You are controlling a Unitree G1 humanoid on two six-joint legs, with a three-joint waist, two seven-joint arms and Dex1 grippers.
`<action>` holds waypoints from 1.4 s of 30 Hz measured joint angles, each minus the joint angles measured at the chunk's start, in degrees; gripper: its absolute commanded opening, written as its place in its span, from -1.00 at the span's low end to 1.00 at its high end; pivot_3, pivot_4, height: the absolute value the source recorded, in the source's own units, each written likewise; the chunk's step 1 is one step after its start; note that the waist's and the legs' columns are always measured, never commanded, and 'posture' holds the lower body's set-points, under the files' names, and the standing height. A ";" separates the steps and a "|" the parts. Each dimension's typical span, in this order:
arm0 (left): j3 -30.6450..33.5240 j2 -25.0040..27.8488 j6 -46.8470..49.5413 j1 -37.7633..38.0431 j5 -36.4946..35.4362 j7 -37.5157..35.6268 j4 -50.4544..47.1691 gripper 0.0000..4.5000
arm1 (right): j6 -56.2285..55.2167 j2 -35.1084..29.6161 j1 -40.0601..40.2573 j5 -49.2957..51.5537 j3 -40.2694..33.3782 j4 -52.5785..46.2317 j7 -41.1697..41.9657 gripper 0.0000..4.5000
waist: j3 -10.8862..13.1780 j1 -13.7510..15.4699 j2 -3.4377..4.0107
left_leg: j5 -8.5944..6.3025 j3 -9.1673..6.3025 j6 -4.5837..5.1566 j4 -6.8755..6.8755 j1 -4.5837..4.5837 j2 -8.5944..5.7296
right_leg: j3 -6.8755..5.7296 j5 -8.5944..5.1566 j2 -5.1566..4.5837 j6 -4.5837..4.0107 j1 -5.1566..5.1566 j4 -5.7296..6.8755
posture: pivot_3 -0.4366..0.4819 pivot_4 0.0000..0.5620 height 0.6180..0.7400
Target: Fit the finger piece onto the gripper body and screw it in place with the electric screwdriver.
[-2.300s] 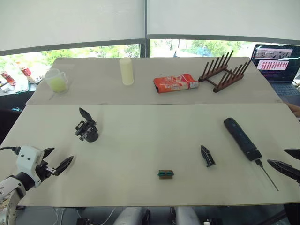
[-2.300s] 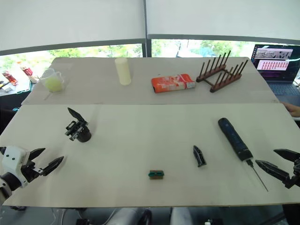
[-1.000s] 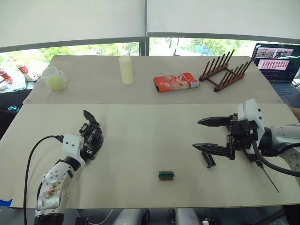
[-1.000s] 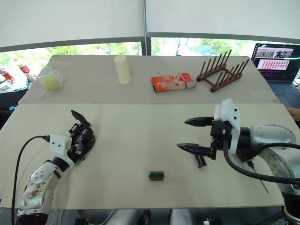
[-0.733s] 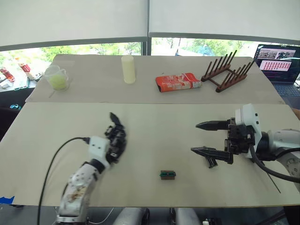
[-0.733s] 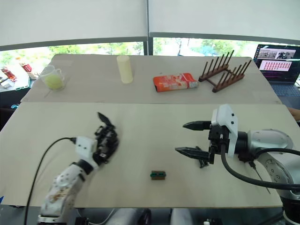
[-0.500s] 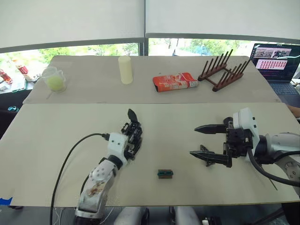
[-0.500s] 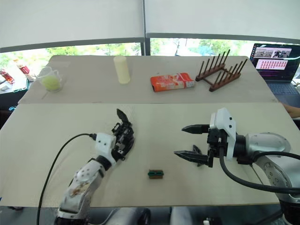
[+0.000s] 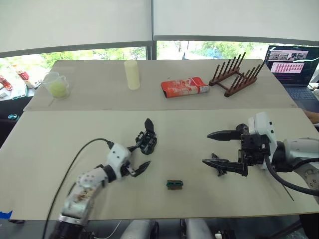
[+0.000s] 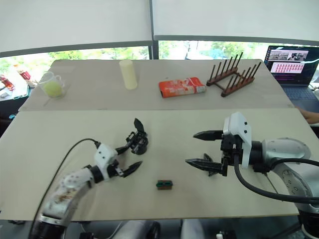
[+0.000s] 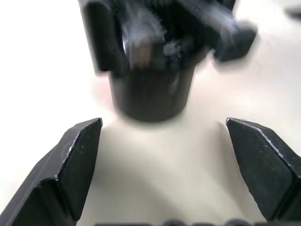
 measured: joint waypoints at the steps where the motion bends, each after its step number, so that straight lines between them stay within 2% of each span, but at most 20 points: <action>1: -0.01 0.73 -0.94 -1.55 -0.31 -2.66 2.06 0.99 | 0.08 -0.11 -0.34 0.33 -0.04 0.21 0.23 1.00 | 0.00 0.11 0.00 | 0.00 0.00 0.00 0.00 -0.01 -0.02 | -0.03 0.00 0.03 0.00 0.00 -0.03 | -0.05 -0.47 1.00; 5: -2.55 0.88 -5.27 -9.54 -0.88 -11.92 10.84 0.99 | 0.09 -0.24 -1.16 0.71 0.18 0.29 0.24 1.00 | 0.00 0.21 -0.01 | -0.02 0.01 0.05 0.11 -0.03 -0.08 | -0.03 0.01 0.16 0.00 0.10 -0.17 | -0.05 -0.47 1.00; 8: -3.43 0.80 -8.82 -15.39 0.26 -16.01 18.42 0.99 | 0.12 0.26 -2.32 0.78 0.59 0.18 -0.58 1.00 | 0.00 -0.14 -0.02 | -0.02 0.02 0.04 0.10 -0.03 -0.06 | -0.03 0.02 -0.04 -0.01 0.07 -0.18 | -0.05 -0.47 1.00; 16: -4.91 -2.37 -18.37 -25.39 3.62 -20.94 34.86 0.99 | 0.14 0.37 -0.21 0.77 0.71 -1.20 -0.55 1.00 | 0.01 -0.17 -0.03 | -0.01 0.00 0.06 0.25 -0.09 -0.05 | -0.09 0.02 -0.10 -0.01 0.01 -0.06 | -0.05 -0.47 1.00; 20: -5.17 -4.42 -19.94 -27.82 4.63 -22.55 38.40 0.99 | 0.13 0.37 0.00 0.77 0.67 -1.45 -0.64 1.00 | 0.01 -0.22 -0.03 | -0.03 0.01 0.08 0.33 -0.09 -0.06 | -0.06 0.03 -0.12 0.00 0.07 -0.07 | -0.05 -0.47 1.00; 23: -5.22 -5.42 -20.19 -28.32 4.66 -24.38 39.86 0.61 | 0.13 0.37 0.07 0.72 0.67 -1.60 -0.74 1.00 | 0.01 -0.29 -0.04 | -0.03 0.01 0.10 0.32 -0.10 -0.04 | -0.06 0.03 -0.11 0.00 0.00 -0.01 | -0.05 -0.47 1.00; 26: -5.00 -5.34 -20.07 -28.34 4.65 -25.38 40.11 0.05 | 0.13 0.41 0.14 0.72 0.68 -1.96 -0.86 1.00 | 0.01 -0.30 -0.04 | -0.02 0.01 0.10 0.33 -0.10 -0.03 | -0.05 0.03 -0.11 0.00 -0.02 0.04 | -0.05 -0.47 1.00; 29: -4.17 -4.71 -17.57 -25.71 4.36 -24.18 35.88 0.06 | 0.09 0.64 0.22 0.64 0.71 -1.99 -0.87 1.00 | 0.01 -0.57 -0.04 | -0.03 0.00 0.11 0.31 -0.10 -0.03 | 0.05 0.03 -0.11 0.00 -0.02 0.05 | -0.05 -0.47 1.00; 33: -3.05 -5.44 -9.81 -17.85 3.18 -17.90 22.29 0.06 | -0.15 1.18 1.25 0.55 0.73 -2.22 -1.25 1.00 | 0.02 -0.84 -0.04 | 0.12 0.00 0.39 0.29 -0.17 -0.02 | 0.07 0.02 -0.10 0.00 -0.10 0.03 | -0.05 -0.47 1.00; 38: -3.44 -10.71 -0.12 -12.84 5.62 -3.17 5.95 0.06 | -0.18 1.56 2.62 0.56 0.68 -3.90 -1.98 1.00 | 0.03 0.16 -0.06 | -0.01 0.00 0.15 0.54 -0.46 -0.04 | 0.08 0.03 -0.11 0.00 -0.23 0.10 | -0.05 -0.47 1.00; 42: -5.23 -16.16 6.77 -11.94 8.40 7.49 -2.01 0.06 | -0.27 2.17 4.21 0.52 0.68 -4.31 -2.15 1.00 | 0.03 0.23 -0.06 | -0.03 0.01 0.10 0.56 -0.43 -0.04 | 0.09 0.03 -0.10 0.00 -0.22 0.18 | -0.05 -0.47 1.00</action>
